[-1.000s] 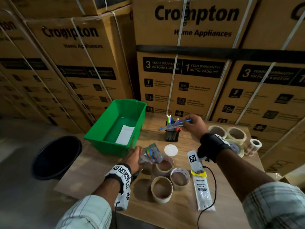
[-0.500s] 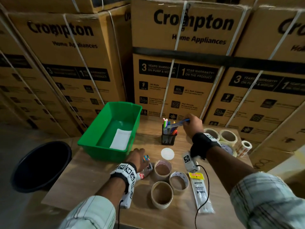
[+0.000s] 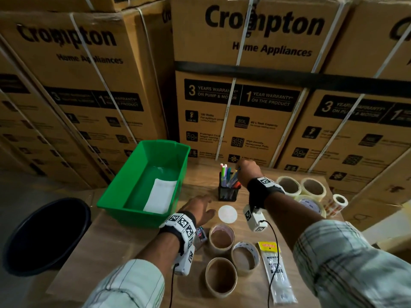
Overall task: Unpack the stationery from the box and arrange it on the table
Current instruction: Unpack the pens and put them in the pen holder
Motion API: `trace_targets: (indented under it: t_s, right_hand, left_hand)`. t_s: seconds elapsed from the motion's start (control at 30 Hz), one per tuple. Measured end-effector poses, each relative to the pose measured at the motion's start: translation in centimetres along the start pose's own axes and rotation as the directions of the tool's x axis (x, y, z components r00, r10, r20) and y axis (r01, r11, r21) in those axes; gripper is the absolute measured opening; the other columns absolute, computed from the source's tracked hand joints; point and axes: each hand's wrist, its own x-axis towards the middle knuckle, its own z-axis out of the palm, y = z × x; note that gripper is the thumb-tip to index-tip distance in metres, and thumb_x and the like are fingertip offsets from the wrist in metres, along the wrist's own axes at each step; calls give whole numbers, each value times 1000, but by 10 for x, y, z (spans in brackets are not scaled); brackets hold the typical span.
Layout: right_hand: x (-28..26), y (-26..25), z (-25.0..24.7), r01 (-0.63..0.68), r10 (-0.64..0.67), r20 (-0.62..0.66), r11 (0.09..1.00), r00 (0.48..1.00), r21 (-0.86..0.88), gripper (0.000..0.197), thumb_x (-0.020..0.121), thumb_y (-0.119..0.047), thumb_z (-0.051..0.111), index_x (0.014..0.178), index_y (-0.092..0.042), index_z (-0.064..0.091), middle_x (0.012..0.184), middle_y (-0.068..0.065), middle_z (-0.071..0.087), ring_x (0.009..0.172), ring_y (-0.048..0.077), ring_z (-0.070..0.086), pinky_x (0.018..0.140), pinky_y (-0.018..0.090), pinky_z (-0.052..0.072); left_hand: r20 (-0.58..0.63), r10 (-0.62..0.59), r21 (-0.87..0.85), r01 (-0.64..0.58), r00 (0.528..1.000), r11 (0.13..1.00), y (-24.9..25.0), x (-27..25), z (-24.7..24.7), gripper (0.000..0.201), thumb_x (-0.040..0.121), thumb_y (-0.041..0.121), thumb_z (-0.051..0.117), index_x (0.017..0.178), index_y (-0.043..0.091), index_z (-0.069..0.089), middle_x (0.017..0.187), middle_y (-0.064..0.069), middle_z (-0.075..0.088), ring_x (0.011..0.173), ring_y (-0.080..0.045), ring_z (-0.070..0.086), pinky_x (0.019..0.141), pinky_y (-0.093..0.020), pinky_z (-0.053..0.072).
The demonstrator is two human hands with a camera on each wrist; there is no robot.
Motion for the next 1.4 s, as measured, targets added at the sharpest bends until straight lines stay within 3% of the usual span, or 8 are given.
trace_targets:
  t_s: [0.2, 0.47, 0.57, 0.7, 0.83, 1.0, 1.17, 1.4]
  right_hand:
    - [6, 1, 4, 8, -6, 31, 999, 999, -53, 35, 86, -1, 56, 120, -10, 59, 119, 15, 59, 108, 31, 59, 91, 40, 52]
    - [-6, 9, 13, 82, -82, 3, 993, 997, -80, 37, 86, -6, 57, 123, -14, 55, 118, 12, 56, 107, 29, 55, 88, 40, 52]
    - [-18, 10, 23, 228, -234, -65, 970, 970, -83, 27, 87, -6, 52, 112, -11, 60, 109, 14, 58, 96, 34, 58, 77, 37, 51]
    - [-43, 11, 39, 396, -396, 59, 918, 917, 11, 19, 89, -10, 46, 91, -9, 65, 94, 15, 66, 82, 33, 63, 68, 35, 52]
    - [-66, 25, 55, 486, -496, 63, 865, 866, 124, 13, 86, -14, 50, 81, -14, 62, 86, 14, 63, 76, 32, 58, 61, 34, 46]
    - [-90, 28, 70, 495, -517, 146, 854, 844, 160, 19, 89, -22, 52, 101, -19, 66, 100, 10, 68, 90, 31, 64, 76, 36, 52]
    - [-115, 24, 80, 516, -544, 185, 838, 819, 177, 30, 88, -21, 55, 118, -17, 60, 110, 10, 62, 102, 28, 59, 89, 35, 46]
    - [-138, 15, 74, 563, -592, 197, 805, 782, 187, 45, 86, -27, 58, 130, -23, 51, 126, 8, 54, 115, 27, 53, 97, 39, 46]
  left_hand:
    - [17, -11, 5, 11, 1000, 1000, -4, 9, 4, 47, 88, 37, 59, 131, 20, 51, 133, -8, 56, 122, -26, 53, 100, -38, 46]
    - [59, -65, 37, 63, 996, 997, -2, 11, 0, 44, 90, 35, 58, 132, 22, 50, 128, -5, 58, 119, -23, 54, 100, -37, 46]
    - [62, -72, 68, 68, 995, 995, -1, 4, -2, 38, 89, 23, 58, 127, 22, 55, 129, -7, 57, 118, -24, 55, 100, -37, 47]
    - [62, -88, 180, 75, 994, 981, -6, -10, 4, 47, 84, 0, 54, 119, 31, 58, 127, -6, 49, 113, -25, 54, 99, -36, 47]
    - [177, -131, 398, 51, 976, 916, -7, -27, 12, 63, 87, 6, 53, 141, 37, 39, 146, -11, 33, 134, -32, 34, 112, -43, 32]
    - [176, -249, 648, 78, 953, 757, -6, -43, 12, 51, 88, 22, 61, 137, 24, 47, 153, -15, 25, 139, -35, 25, 113, -46, 28]
    - [56, -268, 563, 191, 962, 804, -1, -56, 12, 36, 85, 24, 64, 120, 23, 55, 131, -9, 45, 120, -32, 49, 97, -42, 44]
    - [-55, -237, 405, 239, 970, 883, 20, -85, -4, 28, 90, 16, 56, 117, 24, 58, 119, -5, 52, 107, -26, 55, 97, -43, 46]
